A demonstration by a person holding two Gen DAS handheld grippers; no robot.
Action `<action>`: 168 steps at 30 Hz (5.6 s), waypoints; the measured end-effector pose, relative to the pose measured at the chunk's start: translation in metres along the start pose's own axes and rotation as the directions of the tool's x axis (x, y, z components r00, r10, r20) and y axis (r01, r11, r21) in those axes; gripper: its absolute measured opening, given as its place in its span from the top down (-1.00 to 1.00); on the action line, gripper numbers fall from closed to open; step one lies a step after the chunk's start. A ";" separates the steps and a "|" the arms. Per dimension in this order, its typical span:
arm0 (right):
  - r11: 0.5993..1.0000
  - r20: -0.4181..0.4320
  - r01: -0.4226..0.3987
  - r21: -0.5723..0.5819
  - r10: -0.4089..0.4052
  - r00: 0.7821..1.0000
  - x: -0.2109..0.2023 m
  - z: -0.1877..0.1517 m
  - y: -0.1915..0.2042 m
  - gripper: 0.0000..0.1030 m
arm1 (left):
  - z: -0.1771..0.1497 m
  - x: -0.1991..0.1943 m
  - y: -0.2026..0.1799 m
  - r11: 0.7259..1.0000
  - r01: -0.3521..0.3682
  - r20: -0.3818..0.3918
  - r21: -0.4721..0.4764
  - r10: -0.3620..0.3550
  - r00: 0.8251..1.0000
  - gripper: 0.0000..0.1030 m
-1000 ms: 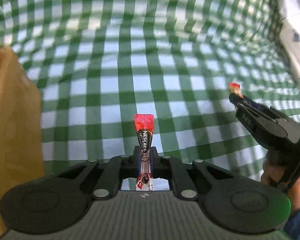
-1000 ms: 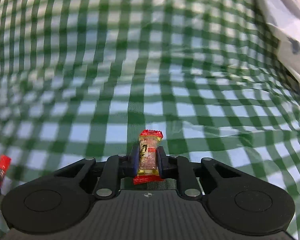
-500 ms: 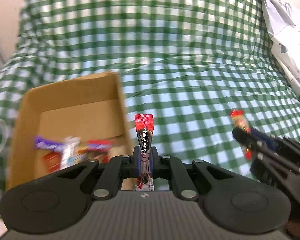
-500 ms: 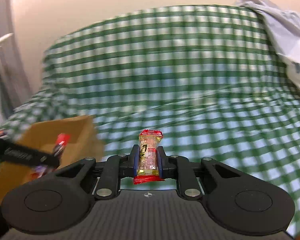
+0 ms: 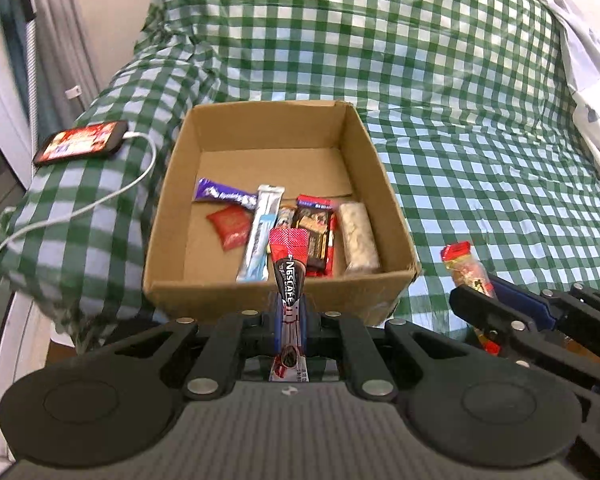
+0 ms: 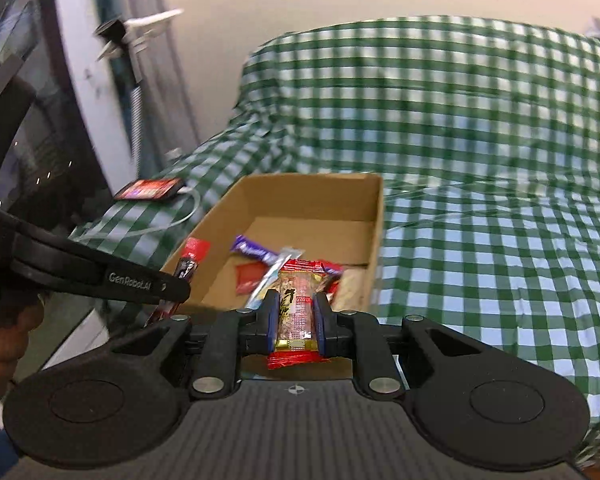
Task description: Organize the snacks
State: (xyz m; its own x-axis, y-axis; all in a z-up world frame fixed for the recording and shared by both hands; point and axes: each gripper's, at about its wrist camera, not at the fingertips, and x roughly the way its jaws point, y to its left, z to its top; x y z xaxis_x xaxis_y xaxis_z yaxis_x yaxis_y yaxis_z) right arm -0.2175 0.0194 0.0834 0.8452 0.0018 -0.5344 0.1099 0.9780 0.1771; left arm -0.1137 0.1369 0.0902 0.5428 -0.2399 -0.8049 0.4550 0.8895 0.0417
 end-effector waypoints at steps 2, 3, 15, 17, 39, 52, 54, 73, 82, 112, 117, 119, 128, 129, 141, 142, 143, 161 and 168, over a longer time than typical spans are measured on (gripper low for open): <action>0.999 -0.002 0.000 -0.032 0.000 1.000 -0.003 -0.003 0.013 0.63 | -0.007 -0.006 0.006 1.000 0.012 0.009 -0.010 -0.012 1.000 0.82; 0.999 -0.002 0.000 -0.044 0.000 1.000 -0.004 -0.004 0.018 0.63 | -0.010 -0.009 0.009 1.000 0.018 0.015 -0.015 -0.017 1.000 0.82; 0.993 0.012 0.025 -0.116 -0.024 1.000 -0.020 -0.006 0.047 0.63 | -0.020 -0.027 0.024 0.997 0.056 0.066 -0.049 -0.053 0.996 0.82; 0.992 0.013 0.025 -0.125 -0.024 1.000 -0.021 -0.007 0.049 0.63 | -0.021 -0.028 0.025 0.997 0.058 0.068 -0.054 -0.054 0.996 0.82; 0.990 0.002 0.016 -0.139 -0.016 1.000 -0.014 -0.008 0.047 0.63 | -0.025 -0.021 0.028 0.997 0.057 0.057 -0.060 -0.054 0.997 0.82; 0.990 -0.001 0.016 -0.137 -0.016 1.000 -0.012 -0.008 0.048 0.63 | -0.025 -0.020 0.028 0.996 0.057 0.052 -0.061 -0.054 0.997 0.82; 0.991 -0.003 0.015 -0.137 -0.015 1.000 -0.012 -0.009 0.048 0.63 | -0.024 -0.020 0.028 0.996 0.057 0.051 -0.062 -0.054 0.997 0.82; 0.993 -0.106 -0.001 -0.118 -0.012 0.994 0.015 -0.014 0.045 0.63 | -0.020 0.017 0.040 0.994 0.069 -0.039 -0.088 -0.072 0.997 0.82; 0.995 -0.168 -0.011 -0.098 -0.006 0.986 0.043 -0.006 0.033 0.63 | -0.004 0.045 0.052 0.992 0.054 -0.091 -0.114 -0.064 0.994 0.82; 0.999 -0.198 0.019 0.029 -0.013 0.980 0.211 0.061 -0.029 0.62 | 0.110 0.193 0.061 0.999 -0.003 -0.181 -0.053 -0.007 0.983 0.58; 0.994 -0.194 0.077 0.073 -0.062 0.979 0.214 0.065 -0.039 -0.03 | 0.114 0.193 0.066 0.996 -0.059 -0.142 -0.070 0.049 0.989 -0.99; 0.990 -0.193 0.115 0.082 -0.098 0.976 0.206 0.064 -0.042 -0.61 | 0.112 0.186 0.068 0.997 -0.047 -0.143 -0.067 0.037 0.989 -0.99; 0.988 -0.144 0.115 0.099 -0.100 0.985 0.144 0.047 -0.027 -0.91 | 0.066 0.115 0.064 0.989 -0.130 -0.065 -0.077 0.125 0.990 -0.99; 0.989 -0.140 0.106 0.103 -0.091 0.986 0.135 0.042 -0.021 -0.92 | 0.058 0.103 0.063 0.988 -0.127 -0.050 -0.083 0.123 0.991 -0.99; 0.985 -0.013 0.172 -0.022 -0.172 0.985 0.053 0.010 0.029 -0.99 | 0.011 0.025 0.051 0.985 -0.167 0.031 -0.033 0.168 0.985 -0.99; 0.983 -0.011 0.182 -0.013 -0.182 0.983 0.050 0.008 0.028 -0.99 | 0.008 0.019 0.048 0.982 -0.187 0.048 -0.013 0.187 0.981 -0.99; 0.982 -0.012 0.188 -0.006 -0.188 0.982 0.046 0.007 0.028 -0.99 | 0.005 0.015 0.046 0.979 -0.203 0.062 0.003 0.202 0.977 -0.99; 0.982 0.073 0.177 -0.070 -0.172 0.982 -0.001 -0.003 0.052 -0.99 | -0.027 -0.026 0.040 0.976 -0.217 0.158 -0.012 0.216 0.963 -0.99; 0.983 0.043 0.165 -0.086 -0.162 0.986 0.003 -0.003 0.058 -0.99 | -0.027 -0.013 0.054 0.980 -0.189 0.050 -0.059 0.192 0.980 -0.99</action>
State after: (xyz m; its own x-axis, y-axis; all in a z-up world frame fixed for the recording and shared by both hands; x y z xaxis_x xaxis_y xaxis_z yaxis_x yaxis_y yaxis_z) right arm -0.2098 0.0765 0.0892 0.8378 -0.1652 -0.5204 0.2022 0.9792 0.0146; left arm -0.1147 0.1988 0.0872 0.6546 -0.0839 -0.7513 0.3019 0.9402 0.1580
